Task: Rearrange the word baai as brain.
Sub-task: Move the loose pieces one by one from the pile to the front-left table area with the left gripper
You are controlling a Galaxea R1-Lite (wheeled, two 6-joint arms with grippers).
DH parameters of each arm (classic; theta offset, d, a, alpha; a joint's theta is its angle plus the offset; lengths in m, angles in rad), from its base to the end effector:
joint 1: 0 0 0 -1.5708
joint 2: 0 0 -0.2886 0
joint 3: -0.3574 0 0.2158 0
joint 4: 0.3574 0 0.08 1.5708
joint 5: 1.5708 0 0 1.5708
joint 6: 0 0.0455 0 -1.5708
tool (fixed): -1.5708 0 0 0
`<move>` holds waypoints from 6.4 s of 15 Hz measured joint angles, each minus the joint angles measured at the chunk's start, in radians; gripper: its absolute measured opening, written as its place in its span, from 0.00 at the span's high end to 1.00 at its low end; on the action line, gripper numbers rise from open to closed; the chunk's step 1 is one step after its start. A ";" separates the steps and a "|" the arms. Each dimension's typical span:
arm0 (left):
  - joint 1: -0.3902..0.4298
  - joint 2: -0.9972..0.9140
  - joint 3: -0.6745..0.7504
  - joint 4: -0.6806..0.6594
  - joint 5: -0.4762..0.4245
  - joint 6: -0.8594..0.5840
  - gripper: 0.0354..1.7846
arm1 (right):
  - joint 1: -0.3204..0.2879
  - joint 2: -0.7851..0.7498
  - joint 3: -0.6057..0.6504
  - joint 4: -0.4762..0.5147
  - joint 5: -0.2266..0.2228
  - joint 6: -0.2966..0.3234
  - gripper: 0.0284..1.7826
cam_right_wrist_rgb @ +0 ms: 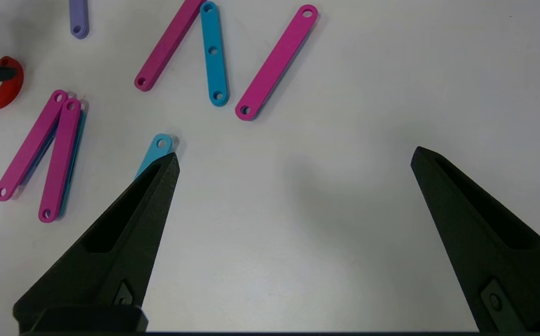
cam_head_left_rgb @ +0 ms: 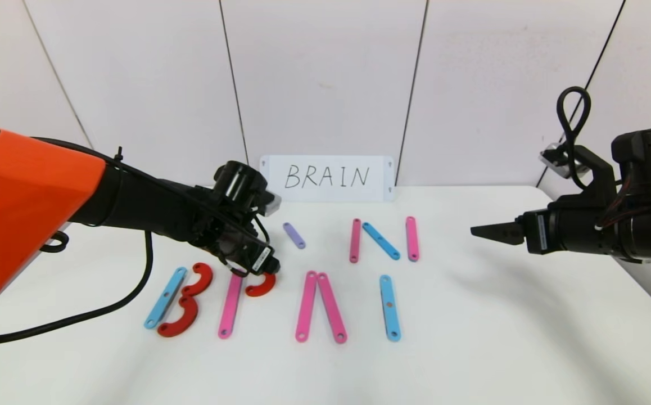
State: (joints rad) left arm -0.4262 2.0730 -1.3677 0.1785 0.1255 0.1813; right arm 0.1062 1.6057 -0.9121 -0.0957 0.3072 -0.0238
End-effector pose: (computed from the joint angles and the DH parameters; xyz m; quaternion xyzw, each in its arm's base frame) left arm 0.3858 -0.1689 0.0826 0.1969 0.3975 -0.1721 0.8795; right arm 0.3125 0.0472 0.1478 0.0184 0.2907 0.1996 0.9356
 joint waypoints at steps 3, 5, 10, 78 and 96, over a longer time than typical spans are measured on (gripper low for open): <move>0.001 0.011 -0.003 -0.001 0.003 0.000 0.02 | -0.001 0.000 0.000 0.000 -0.001 0.000 0.02; 0.005 0.013 -0.004 0.005 0.007 0.001 0.02 | 0.000 0.000 0.000 0.000 -0.001 0.000 0.02; 0.011 0.015 -0.003 0.018 0.047 0.006 0.02 | 0.000 0.000 0.000 0.000 0.000 0.000 0.02; -0.334 -0.144 0.085 0.267 0.454 -1.251 0.86 | -0.001 0.005 0.001 -0.002 0.000 0.000 0.02; -0.391 -0.064 0.154 0.276 0.489 -1.438 0.86 | -0.001 0.008 0.001 -0.002 -0.002 0.000 0.02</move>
State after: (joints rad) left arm -0.8168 2.0094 -1.2136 0.4545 0.6143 -1.2564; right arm 0.1047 1.6140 -0.9115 -0.0974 0.3049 -0.0238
